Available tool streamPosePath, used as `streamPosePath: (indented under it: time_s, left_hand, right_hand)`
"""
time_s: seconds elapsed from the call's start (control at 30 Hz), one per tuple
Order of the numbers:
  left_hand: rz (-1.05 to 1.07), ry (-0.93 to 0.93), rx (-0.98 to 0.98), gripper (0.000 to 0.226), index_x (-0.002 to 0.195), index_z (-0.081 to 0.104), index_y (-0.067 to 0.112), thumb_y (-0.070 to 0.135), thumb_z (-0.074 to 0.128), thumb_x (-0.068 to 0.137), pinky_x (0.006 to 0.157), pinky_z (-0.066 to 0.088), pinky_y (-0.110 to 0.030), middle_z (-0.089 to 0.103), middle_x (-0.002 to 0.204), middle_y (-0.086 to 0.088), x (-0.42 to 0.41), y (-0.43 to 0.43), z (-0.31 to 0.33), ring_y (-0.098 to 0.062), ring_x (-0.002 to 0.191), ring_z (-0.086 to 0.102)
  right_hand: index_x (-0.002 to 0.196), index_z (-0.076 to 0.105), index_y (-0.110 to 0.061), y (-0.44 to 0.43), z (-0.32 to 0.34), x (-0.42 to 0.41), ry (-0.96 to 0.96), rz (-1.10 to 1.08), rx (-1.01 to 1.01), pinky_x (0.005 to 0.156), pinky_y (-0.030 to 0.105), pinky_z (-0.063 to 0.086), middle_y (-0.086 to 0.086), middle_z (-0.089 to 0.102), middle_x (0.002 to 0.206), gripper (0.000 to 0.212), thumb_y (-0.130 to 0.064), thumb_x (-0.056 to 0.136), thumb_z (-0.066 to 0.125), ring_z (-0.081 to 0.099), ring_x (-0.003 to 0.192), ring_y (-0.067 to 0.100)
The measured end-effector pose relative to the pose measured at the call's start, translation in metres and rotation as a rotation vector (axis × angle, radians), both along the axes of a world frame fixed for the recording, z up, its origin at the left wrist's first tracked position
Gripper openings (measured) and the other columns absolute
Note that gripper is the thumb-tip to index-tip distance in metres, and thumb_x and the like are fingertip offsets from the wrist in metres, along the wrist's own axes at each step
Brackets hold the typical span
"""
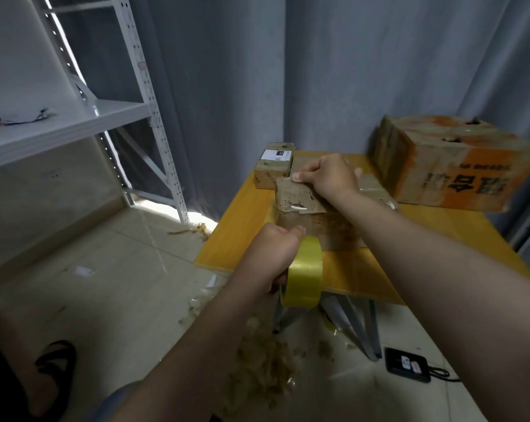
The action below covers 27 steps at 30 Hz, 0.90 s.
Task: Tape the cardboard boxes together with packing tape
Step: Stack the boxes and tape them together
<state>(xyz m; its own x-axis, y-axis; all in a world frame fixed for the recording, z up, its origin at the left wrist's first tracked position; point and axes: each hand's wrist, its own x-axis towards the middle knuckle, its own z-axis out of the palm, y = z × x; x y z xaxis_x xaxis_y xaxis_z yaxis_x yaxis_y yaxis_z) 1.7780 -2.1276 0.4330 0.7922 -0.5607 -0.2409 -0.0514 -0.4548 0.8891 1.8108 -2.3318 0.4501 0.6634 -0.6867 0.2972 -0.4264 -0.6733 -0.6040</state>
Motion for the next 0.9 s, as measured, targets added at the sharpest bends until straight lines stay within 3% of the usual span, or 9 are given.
streamPosePath:
  time_s: [0.07, 0.13, 0.2, 0.3, 0.43, 0.6, 0.7, 0.8, 0.9]
  left_hand:
    - [0.004, 0.037, 0.007, 0.034, 0.084, 0.053, 0.021, 0.05, 0.056, 0.102, 0.05, 0.052, -0.023, 0.066, 0.085, -0.011, 0.002, 0.0, 0.0, -0.026, 0.069, 0.067]
    - [-0.005, 0.159, -0.052, 0.026, 0.092, 0.054, 0.021, 0.044, 0.055, 0.104, 0.073, 0.064, -0.045, 0.075, 0.102, -0.024, 0.005, -0.001, 0.002, -0.039, 0.087, 0.075]
    - [-0.014, 0.297, -0.132, 0.013, 0.103, 0.054, 0.023, 0.035, 0.052, 0.107, 0.075, 0.063, -0.048, 0.078, 0.094, -0.023, 0.005, 0.001, 0.006, -0.038, 0.084, 0.078]
    - [-0.024, 0.363, -0.19, 0.006, 0.11, 0.055, 0.028, 0.028, 0.049, 0.109, 0.051, 0.06, -0.032, 0.079, 0.084, -0.018, 0.007, 0.003, 0.006, -0.029, 0.068, 0.078]
    - [-0.029, 0.34, -0.205, 0.005, 0.109, 0.055, 0.028, 0.028, 0.05, 0.109, 0.049, 0.058, -0.029, 0.079, 0.085, -0.016, 0.009, 0.004, 0.005, -0.027, 0.064, 0.077]
    - [-0.045, 0.346, -0.206, 0.007, 0.104, 0.056, 0.026, 0.026, 0.05, 0.109, 0.046, 0.053, -0.026, 0.079, 0.083, -0.016, 0.011, 0.006, 0.006, -0.026, 0.059, 0.075]
    - [-0.053, 0.352, -0.224, 0.009, 0.115, 0.055, 0.025, 0.029, 0.053, 0.108, 0.041, 0.048, -0.022, 0.079, 0.082, -0.015, 0.013, 0.007, 0.003, -0.024, 0.055, 0.073]
    - [-0.073, 0.334, -0.237, 0.019, 0.125, 0.055, 0.021, 0.03, 0.052, 0.108, 0.042, 0.051, -0.025, 0.079, 0.084, -0.017, 0.014, 0.005, -0.001, -0.024, 0.052, 0.071]
    - [-0.109, 0.292, -0.234, 0.024, 0.128, 0.055, 0.016, 0.028, 0.05, 0.108, 0.065, 0.061, -0.037, 0.079, 0.084, -0.018, 0.014, 0.003, -0.004, -0.027, 0.067, 0.076]
  right_hand:
    - [0.09, 0.075, -0.043, 0.001, 0.0, -0.002, 0.053, -0.003, -0.12, 0.1, 0.048, 0.028, -0.015, 0.074, 0.109, 0.022, -0.062, 0.079, 0.078, 0.053, 0.123, 0.02]
    - [0.129, 0.065, -0.048, 0.002, 0.003, -0.005, 0.145, -0.011, -0.271, 0.096, 0.046, 0.03, -0.008, 0.071, 0.126, 0.054, -0.071, 0.08, 0.072, 0.046, 0.129, 0.027]
    - [0.143, 0.053, -0.044, 0.004, 0.008, -0.005, 0.167, -0.039, -0.408, 0.094, 0.046, 0.032, -0.001, 0.067, 0.136, 0.074, -0.074, 0.079, 0.07, 0.046, 0.13, 0.031]
    - [0.145, 0.052, -0.04, 0.0, 0.014, -0.004, 0.168, -0.099, -0.367, 0.097, 0.047, 0.033, -0.001, 0.063, 0.141, 0.087, -0.076, 0.07, 0.076, 0.046, 0.134, 0.031]
    - [0.143, 0.055, -0.038, -0.009, 0.02, 0.002, 0.194, -0.197, 0.077, 0.104, 0.047, 0.032, 0.002, 0.06, 0.141, 0.097, -0.072, 0.058, 0.088, 0.039, 0.14, 0.033]
    - [0.136, 0.061, -0.039, -0.008, 0.024, 0.002, 0.098, -0.287, 0.116, 0.108, 0.041, 0.033, 0.002, 0.06, 0.14, 0.055, -0.041, 0.084, 0.081, 0.041, 0.137, 0.032]
    - [0.131, 0.068, -0.028, 0.008, 0.029, -0.002, -0.077, -0.025, -0.019, 0.112, 0.039, 0.041, 0.0, 0.066, 0.137, 0.037, -0.043, 0.097, 0.064, 0.053, 0.133, 0.027]
    - [0.125, 0.068, -0.027, 0.036, 0.021, -0.004, 0.172, 0.299, -0.156, 0.12, 0.053, 0.03, 0.003, 0.065, 0.139, 0.048, -0.056, 0.104, 0.036, 0.052, 0.137, 0.029]
    - [0.159, 0.034, -0.023, 0.046, 0.006, -0.008, 0.532, 0.336, -0.221, 0.125, 0.06, 0.0, 0.0, 0.022, 0.172, 0.069, -0.063, 0.107, 0.014, 0.012, 0.16, 0.024]
